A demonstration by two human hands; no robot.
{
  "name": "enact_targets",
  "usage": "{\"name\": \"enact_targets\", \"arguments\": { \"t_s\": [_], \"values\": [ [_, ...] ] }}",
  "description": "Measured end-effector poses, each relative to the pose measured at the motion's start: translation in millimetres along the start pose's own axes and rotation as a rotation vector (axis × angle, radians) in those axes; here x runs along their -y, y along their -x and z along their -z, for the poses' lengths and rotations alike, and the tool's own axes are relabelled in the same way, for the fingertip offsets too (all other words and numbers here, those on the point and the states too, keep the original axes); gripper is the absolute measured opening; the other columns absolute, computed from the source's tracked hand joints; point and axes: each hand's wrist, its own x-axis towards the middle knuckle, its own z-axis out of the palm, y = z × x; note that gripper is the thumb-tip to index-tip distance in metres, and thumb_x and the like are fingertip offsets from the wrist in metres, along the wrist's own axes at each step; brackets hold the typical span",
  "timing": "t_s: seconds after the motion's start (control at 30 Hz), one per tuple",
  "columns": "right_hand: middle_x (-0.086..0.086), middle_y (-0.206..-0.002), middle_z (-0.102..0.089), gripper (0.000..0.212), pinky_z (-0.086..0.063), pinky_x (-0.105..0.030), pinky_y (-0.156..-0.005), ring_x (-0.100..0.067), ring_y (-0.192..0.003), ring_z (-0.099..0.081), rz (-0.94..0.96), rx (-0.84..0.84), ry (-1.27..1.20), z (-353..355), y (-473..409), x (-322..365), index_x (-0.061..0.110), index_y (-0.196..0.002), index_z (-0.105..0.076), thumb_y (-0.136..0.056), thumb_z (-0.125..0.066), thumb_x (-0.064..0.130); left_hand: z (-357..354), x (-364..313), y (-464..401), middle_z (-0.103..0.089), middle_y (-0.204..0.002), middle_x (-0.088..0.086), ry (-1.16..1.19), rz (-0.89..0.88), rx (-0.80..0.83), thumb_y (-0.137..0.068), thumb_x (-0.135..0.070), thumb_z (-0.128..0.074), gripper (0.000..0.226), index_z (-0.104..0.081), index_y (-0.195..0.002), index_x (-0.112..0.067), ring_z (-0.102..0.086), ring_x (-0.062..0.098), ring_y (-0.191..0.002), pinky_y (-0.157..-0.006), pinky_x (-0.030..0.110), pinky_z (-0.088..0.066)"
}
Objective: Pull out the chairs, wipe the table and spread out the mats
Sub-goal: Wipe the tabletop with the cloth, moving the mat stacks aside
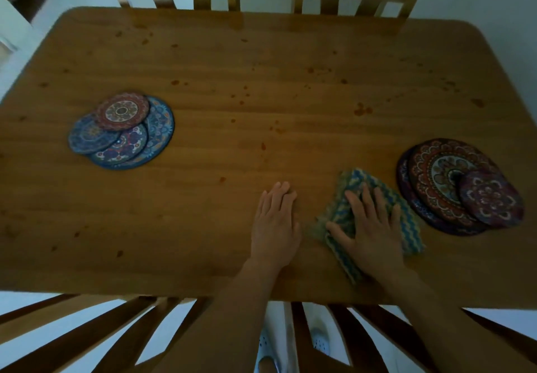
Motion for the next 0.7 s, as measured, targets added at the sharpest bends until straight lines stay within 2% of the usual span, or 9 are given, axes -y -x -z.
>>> {"name": "enact_targets", "arguments": {
  "t_s": [0.07, 0.13, 0.2, 0.23, 0.33, 0.37, 0.43, 0.57, 0.7],
  "values": [
    [-0.001, -0.164, 0.008, 0.083, 0.007, -0.059, -0.117, -0.026, -0.15, 0.014, -0.1, 0.039, 0.011, 2.5, -30.0, 26.3, 0.032, -0.156, -0.005, -0.087, -0.01, 0.078, 10.3, 3.5, -1.9, -0.03, -0.157, 0.0, 0.116, -0.013, 0.046, -0.1, -0.022, -0.044, 0.042, -0.045, -0.142, -0.013, -0.015, 0.015, -0.149, -0.119, 0.022, 0.005],
    [-0.001, -0.164, 0.013, 0.079, 0.009, -0.058, -0.117, -0.026, -0.149, 0.017, -0.085, 0.036, 0.003, 4.0, -49.5, 58.3, 0.031, -0.156, 0.001, -0.09, -0.008, 0.073, 20.4, 12.6, 3.8, -0.039, -0.152, -0.001, 0.177, 0.014, 0.017, -0.1, -0.019, -0.047, 0.038, -0.051, -0.137, -0.013, -0.026, 0.016, -0.145, -0.121, 0.027, -0.013],
    [-0.001, -0.164, 0.008, 0.072, 0.009, -0.056, -0.118, -0.025, -0.15, 0.014, 0.056, 0.029, 0.002, -0.9, -50.6, 88.9, 0.031, -0.156, -0.001, -0.095, -0.008, 0.068, 28.1, 32.0, 14.4, -0.051, -0.141, 0.003, 0.111, 0.074, -0.16, -0.096, -0.018, -0.05, 0.034, -0.058, -0.129, -0.012, -0.042, 0.021, -0.134, -0.113, 0.04, -0.035],
    [-0.001, -0.165, 0.002, 0.068, 0.006, -0.055, -0.119, -0.024, -0.15, 0.011, 0.148, 0.016, 0.01, -6.1, -44.3, 101.3, 0.031, -0.156, -0.005, -0.097, -0.009, 0.064, 30.9, 44.4, 19.9, -0.053, -0.137, 0.004, 0.07, 0.124, -0.237, -0.095, -0.017, -0.052, 0.032, -0.059, -0.126, -0.011, -0.045, 0.023, -0.13, -0.109, 0.043, -0.04],
    [0.0, -0.162, -0.022, 0.059, -0.012, -0.054, -0.117, -0.022, -0.151, -0.009, 0.415, 0.003, 0.024, -15.6, -10.7, 109.3, 0.028, -0.153, -0.027, -0.1, -0.019, 0.053, 36.9, 76.4, 31.5, -0.048, -0.141, 0.007, -0.059, 0.263, -0.293, -0.094, -0.02, -0.054, 0.034, -0.055, -0.127, -0.011, -0.042, 0.027, -0.131, -0.11, 0.048, -0.037],
    [0.001, -0.16, -0.026, 0.057, -0.014, -0.052, -0.117, -0.021, -0.15, -0.012, 0.491, 0.014, 0.03, -17.8, 0.7, 100.1, 0.028, -0.152, -0.029, -0.101, -0.023, 0.051, 36.9, 82.4, 34.6, -0.046, -0.142, 0.008, -0.11, 0.302, -0.291, -0.094, -0.026, -0.051, 0.037, -0.053, -0.129, -0.011, -0.041, 0.028, -0.133, -0.114, 0.048, -0.032],
    [0.003, -0.161, -0.023, 0.057, -0.01, -0.048, -0.118, -0.017, -0.151, -0.008, 0.552, 0.043, 0.051, -18.1, 7.2, 70.6, 0.028, -0.154, -0.022, -0.102, -0.023, 0.05, 34.9, 85.9, 36.1, -0.044, -0.145, 0.01, -0.191, 0.345, -0.28, -0.095, -0.037, -0.041, 0.047, -0.049, -0.133, -0.01, -0.038, 0.029, -0.136, -0.12, 0.045, -0.022],
    [0.003, -0.164, -0.002, 0.068, 0.008, -0.04, -0.121, -0.012, -0.149, 0.013, 0.266, 0.022, -0.018, -5.8, -39.2, 44.1, 0.027, -0.157, -0.003, -0.098, -0.004, 0.061, 31.8, 84.7, 34.7, -0.04, -0.148, 0.01, -0.222, 0.362, -0.263, -0.096, -0.042, -0.036, 0.054, -0.045, -0.138, -0.01, -0.033, 0.027, -0.141, -0.121, 0.044, -0.017],
    [0.005, -0.164, -0.005, 0.072, 0.009, -0.041, -0.121, -0.011, -0.15, 0.009, 0.163, -0.016, -0.143, 7.8, -108.3, 86.2, 0.03, -0.156, -0.008, -0.094, 0.008, 0.061, 30.4, 85.5, 34.9, -0.041, -0.149, 0.011, -0.214, 0.363, -0.255, -0.097, -0.04, -0.038, 0.053, -0.047, -0.138, -0.008, -0.033, 0.026, -0.142, -0.12, 0.046, -0.021]
  ]
}}
